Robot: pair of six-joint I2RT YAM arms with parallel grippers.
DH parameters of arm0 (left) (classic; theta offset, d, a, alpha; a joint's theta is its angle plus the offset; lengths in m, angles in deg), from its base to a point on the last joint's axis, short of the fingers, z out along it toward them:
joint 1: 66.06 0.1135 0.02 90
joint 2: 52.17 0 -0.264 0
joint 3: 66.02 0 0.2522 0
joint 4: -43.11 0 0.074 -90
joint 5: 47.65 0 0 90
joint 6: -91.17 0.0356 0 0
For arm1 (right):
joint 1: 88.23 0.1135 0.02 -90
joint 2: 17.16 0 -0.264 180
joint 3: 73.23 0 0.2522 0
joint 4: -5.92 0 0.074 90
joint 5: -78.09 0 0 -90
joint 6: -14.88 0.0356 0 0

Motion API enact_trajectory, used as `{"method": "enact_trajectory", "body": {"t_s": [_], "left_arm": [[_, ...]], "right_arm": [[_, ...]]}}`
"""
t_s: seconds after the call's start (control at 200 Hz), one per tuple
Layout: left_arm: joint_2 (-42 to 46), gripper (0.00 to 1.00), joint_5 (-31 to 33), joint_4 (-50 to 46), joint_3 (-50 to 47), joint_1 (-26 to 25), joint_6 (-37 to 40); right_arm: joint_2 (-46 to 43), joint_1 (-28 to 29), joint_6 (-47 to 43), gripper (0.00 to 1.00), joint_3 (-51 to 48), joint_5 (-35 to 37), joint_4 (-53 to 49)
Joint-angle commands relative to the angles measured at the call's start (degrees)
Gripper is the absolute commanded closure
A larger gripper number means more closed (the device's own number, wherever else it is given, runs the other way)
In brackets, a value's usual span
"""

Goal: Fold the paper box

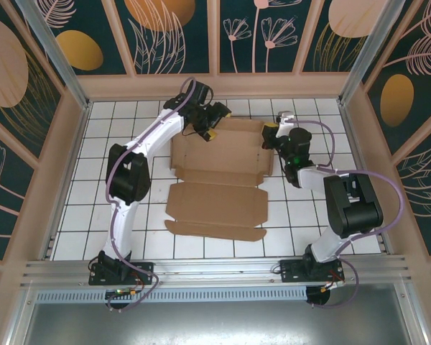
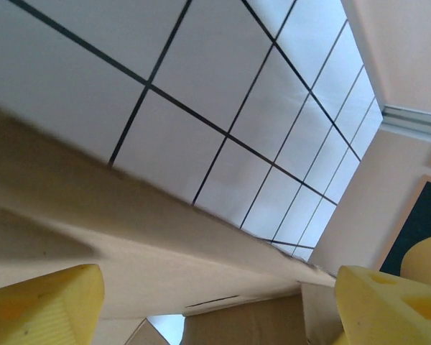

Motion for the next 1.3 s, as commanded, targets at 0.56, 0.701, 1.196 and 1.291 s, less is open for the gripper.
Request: {"method": "enact_trajectory", "body": {"t_s": [0.56, 0.701, 1.196, 1.291], "left_arm": [[0.92, 0.48, 0.76, 2.36, -2.39, 2.57, -5.02], [1.25, 0.60, 1.10, 2.81, -2.44, 2.57, -4.97], [6.60, 1.00, 2.07, 11.54, -9.22, 2.57, -6.85], [8.30, 1.00, 1.82, 16.17, -13.46, 2.58, -7.42]], "right_arm": [[-4.05, 3.38, -7.34, 1.00, -4.32, 6.28, 10.11], [-4.27, 3.76, -7.61, 1.00, -4.84, 6.91, 10.63], [-11.71, 3.86, -6.05, 0.41, -6.02, 9.89, 7.17], [-14.79, 3.82, -4.92, 0.36, -3.88, 8.53, 1.99]]}}
